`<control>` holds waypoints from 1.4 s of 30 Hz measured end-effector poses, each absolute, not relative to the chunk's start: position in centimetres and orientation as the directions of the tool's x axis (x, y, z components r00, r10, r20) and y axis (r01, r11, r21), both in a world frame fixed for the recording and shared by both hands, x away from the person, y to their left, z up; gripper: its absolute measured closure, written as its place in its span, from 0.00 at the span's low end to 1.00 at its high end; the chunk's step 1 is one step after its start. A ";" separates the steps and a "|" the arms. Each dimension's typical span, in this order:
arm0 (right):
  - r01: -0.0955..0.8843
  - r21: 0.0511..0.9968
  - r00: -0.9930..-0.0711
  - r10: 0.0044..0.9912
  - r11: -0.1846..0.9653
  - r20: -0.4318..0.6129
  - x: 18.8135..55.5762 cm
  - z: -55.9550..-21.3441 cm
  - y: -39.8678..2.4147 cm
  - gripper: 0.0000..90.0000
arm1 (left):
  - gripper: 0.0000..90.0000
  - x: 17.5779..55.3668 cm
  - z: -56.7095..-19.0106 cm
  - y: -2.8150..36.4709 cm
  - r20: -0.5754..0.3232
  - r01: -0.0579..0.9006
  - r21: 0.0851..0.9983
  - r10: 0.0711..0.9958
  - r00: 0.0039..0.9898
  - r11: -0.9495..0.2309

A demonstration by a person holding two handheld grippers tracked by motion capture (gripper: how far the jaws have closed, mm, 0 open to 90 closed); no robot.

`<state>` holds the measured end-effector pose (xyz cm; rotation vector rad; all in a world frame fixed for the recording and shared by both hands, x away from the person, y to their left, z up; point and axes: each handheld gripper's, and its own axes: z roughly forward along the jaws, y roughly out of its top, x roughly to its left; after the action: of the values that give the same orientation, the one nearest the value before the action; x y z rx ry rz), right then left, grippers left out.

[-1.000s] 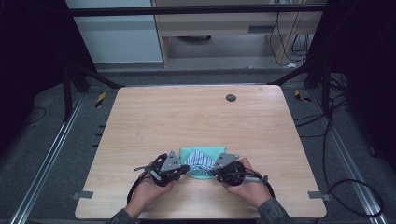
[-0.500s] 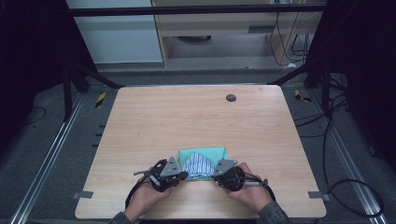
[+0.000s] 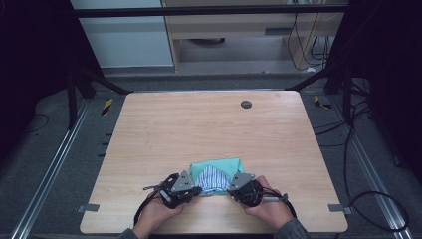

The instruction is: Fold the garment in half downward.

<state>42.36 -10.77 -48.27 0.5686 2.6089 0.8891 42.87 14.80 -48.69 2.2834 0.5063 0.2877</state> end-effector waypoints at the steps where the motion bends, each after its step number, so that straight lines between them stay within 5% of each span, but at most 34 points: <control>1: 0.264 0.639 -0.867 0.468 0.723 -0.171 42.3 -48.3 -10.9 0.96 | 0.97 42.8 -48.7 14.8 0.047 0.271 0.731 0.443 0.895 -0.627; 12: 0.274 0.663 -0.853 0.494 0.696 -0.166 41.2 -48.7 -11.4 0.89 | 0.95 42.3 -48.8 14.7 0.028 0.287 0.747 0.458 0.888 -0.600; 19: 0.303 0.685 -0.849 0.514 0.663 -0.122 41.1 -48.1 -12.5 0.67 | 0.76 41.8 -48.0 15.3 0.013 0.309 0.762 0.490 0.872 -0.570; 28: 0.370 0.686 -0.790 0.601 0.627 -0.124 42.3 -47.0 -14.8 0.29 | 0.25 42.6 -47.1 16.2 -0.011 0.371 0.757 0.558 0.830 -0.538; 31: 0.440 0.683 -0.758 0.649 0.583 -0.067 43.1 -46.9 -15.5 0.17 | 0.15 43.2 -47.1 16.5 -0.026 0.404 0.745 0.583 0.812 -0.530; 42: 0.504 0.674 -0.700 0.713 0.541 -0.049 44.8 -46.3 -16.6 0.08 | 0.07 45.3 -45.9 18.2 -0.009 0.460 0.685 0.625 0.781 -0.565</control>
<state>44.81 -16.56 -46.25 1.0062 2.4638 0.9270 45.26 18.18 -45.94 2.2724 0.8018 0.3060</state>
